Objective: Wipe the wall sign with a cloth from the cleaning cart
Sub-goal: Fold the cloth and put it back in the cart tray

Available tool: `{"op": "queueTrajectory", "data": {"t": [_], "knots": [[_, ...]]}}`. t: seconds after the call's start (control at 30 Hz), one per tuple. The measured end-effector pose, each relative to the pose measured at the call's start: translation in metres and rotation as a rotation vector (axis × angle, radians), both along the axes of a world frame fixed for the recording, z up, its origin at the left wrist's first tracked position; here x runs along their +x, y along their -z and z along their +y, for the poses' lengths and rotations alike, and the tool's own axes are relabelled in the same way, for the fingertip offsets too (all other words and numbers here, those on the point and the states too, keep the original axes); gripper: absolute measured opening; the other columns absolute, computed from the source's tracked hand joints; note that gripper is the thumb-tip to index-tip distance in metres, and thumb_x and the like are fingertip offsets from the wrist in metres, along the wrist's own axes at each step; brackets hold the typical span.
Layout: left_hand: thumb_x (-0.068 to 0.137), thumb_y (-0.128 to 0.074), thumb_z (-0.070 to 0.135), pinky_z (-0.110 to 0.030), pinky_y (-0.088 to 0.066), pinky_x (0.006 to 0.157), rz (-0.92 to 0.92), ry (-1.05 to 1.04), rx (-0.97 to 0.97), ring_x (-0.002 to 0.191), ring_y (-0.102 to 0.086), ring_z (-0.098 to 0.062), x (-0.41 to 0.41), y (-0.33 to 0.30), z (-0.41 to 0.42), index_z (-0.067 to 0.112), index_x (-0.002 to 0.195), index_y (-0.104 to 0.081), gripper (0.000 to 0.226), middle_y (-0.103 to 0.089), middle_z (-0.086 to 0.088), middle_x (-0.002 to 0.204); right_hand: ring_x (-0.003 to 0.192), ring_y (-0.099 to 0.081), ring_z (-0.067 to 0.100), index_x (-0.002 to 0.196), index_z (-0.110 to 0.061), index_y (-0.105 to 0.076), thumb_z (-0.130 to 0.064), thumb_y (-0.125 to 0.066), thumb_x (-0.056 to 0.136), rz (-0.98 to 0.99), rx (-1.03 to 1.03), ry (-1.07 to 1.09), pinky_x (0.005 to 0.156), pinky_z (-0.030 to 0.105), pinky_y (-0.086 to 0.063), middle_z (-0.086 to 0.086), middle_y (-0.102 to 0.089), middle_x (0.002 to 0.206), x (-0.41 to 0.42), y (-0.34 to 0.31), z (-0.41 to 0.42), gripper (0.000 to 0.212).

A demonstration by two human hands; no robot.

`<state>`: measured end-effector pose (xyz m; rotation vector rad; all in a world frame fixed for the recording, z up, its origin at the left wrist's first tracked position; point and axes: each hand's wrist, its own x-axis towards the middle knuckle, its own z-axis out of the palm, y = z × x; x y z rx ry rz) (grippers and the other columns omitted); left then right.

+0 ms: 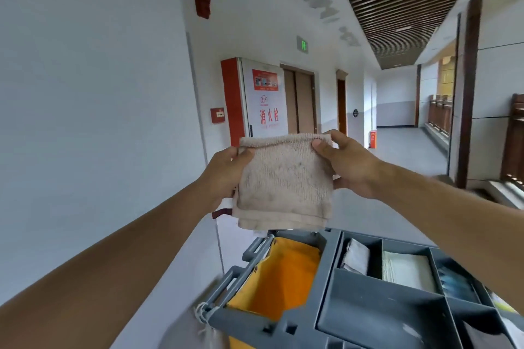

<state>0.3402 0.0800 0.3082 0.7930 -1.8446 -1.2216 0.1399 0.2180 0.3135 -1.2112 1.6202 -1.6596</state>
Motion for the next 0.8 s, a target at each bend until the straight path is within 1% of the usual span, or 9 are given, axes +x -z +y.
{"op": "queueTrajectory", "data": {"t": [0.07,0.13,0.23,0.37,0.43,0.53,0.63,0.73,0.8], "knots": [[0.097,-0.052,0.049,-0.047,-0.056,0.088,-0.023,0.051,0.040,0.100,-0.069,-0.022,-0.037,0.020,-0.011,0.029,0.116,-0.065,0.030,-0.072,0.002,0.112,0.109,-0.063,0.032,0.124,-0.029,-0.052,-0.040,-0.044,0.106,-0.031,0.063,-0.002,0.084,0.059,-0.058,0.006,-0.060,0.122,-0.029,0.023,-0.003,0.023],[0.099,-0.050,0.048,-0.051,-0.051,0.098,-0.043,0.162,0.135,0.109,-0.066,-0.022,-0.082,0.046,-0.027,0.030,0.123,-0.062,0.031,-0.069,0.002,0.121,0.111,-0.062,0.035,0.125,-0.028,-0.049,-0.044,-0.039,0.106,-0.082,0.132,0.036,0.083,0.066,-0.056,0.008,-0.058,0.125,-0.060,0.050,-0.004,0.027],[0.100,-0.047,0.049,-0.049,-0.045,0.108,-0.115,0.361,0.212,0.120,-0.061,-0.022,-0.145,0.090,-0.049,0.031,0.136,-0.053,0.041,-0.065,0.002,0.131,0.109,-0.064,0.038,0.126,-0.023,-0.047,-0.045,-0.037,0.107,-0.182,0.205,0.148,0.078,0.071,-0.055,0.012,-0.060,0.125,-0.108,0.091,-0.006,0.031],[0.098,-0.045,0.056,-0.045,-0.050,0.103,-0.219,0.548,0.286,0.120,-0.060,-0.017,-0.218,0.154,-0.070,0.037,0.136,-0.051,0.043,-0.057,0.005,0.138,0.110,-0.065,0.039,0.119,-0.027,-0.052,-0.048,-0.039,0.105,-0.299,0.297,0.287,0.082,0.074,-0.052,0.013,-0.061,0.127,-0.160,0.154,-0.007,0.028],[0.096,-0.047,0.057,-0.049,-0.045,0.108,-0.263,0.637,0.415,0.125,-0.058,-0.022,-0.256,0.192,-0.081,0.039,0.142,-0.046,0.049,-0.057,0.003,0.142,0.113,-0.064,0.039,0.113,-0.028,-0.052,-0.050,-0.039,0.105,-0.357,0.328,0.353,0.085,0.072,-0.051,0.013,-0.060,0.127,-0.185,0.191,-0.005,0.027],[0.096,-0.049,0.056,-0.055,-0.046,0.104,-0.284,0.758,0.648,0.117,-0.065,-0.026,-0.294,0.244,-0.086,0.035,0.140,-0.050,0.049,-0.066,-0.001,0.133,0.106,-0.066,0.031,0.103,-0.032,-0.056,-0.054,-0.041,0.103,-0.430,0.374,0.439,0.080,0.063,-0.057,0.008,-0.062,0.121,-0.207,0.238,0.001,0.027],[0.092,-0.051,0.057,-0.052,-0.042,0.109,-0.390,0.846,0.744,0.123,-0.061,-0.025,-0.322,0.300,-0.080,0.031,0.138,-0.054,0.053,-0.063,-0.001,0.138,0.097,-0.069,0.022,0.108,-0.033,-0.057,-0.055,-0.044,0.102,-0.509,0.437,0.520,0.071,0.051,-0.059,0.002,-0.065,0.120,-0.228,0.294,0.011,0.027],[0.084,-0.058,0.064,-0.053,-0.022,0.121,-0.513,0.845,0.754,0.146,-0.034,-0.021,-0.332,0.340,-0.075,0.035,0.152,-0.031,0.079,-0.036,0.002,0.159,0.105,-0.070,0.030,0.118,-0.029,-0.055,-0.053,-0.045,0.103,-0.592,0.496,0.532,0.081,0.059,-0.058,0.009,-0.066,0.124,-0.241,0.342,0.019,0.031],[0.084,-0.059,0.067,-0.055,-0.021,0.121,-0.572,0.844,0.768,0.148,-0.029,-0.023,-0.334,0.364,-0.071,0.037,0.154,-0.026,0.083,-0.030,0.003,0.162,0.108,-0.069,0.036,0.121,-0.025,-0.056,-0.052,-0.045,0.103,-0.657,0.543,0.524,0.088,0.064,-0.054,0.015,-0.067,0.124,-0.244,0.368,0.023,0.034]]}}
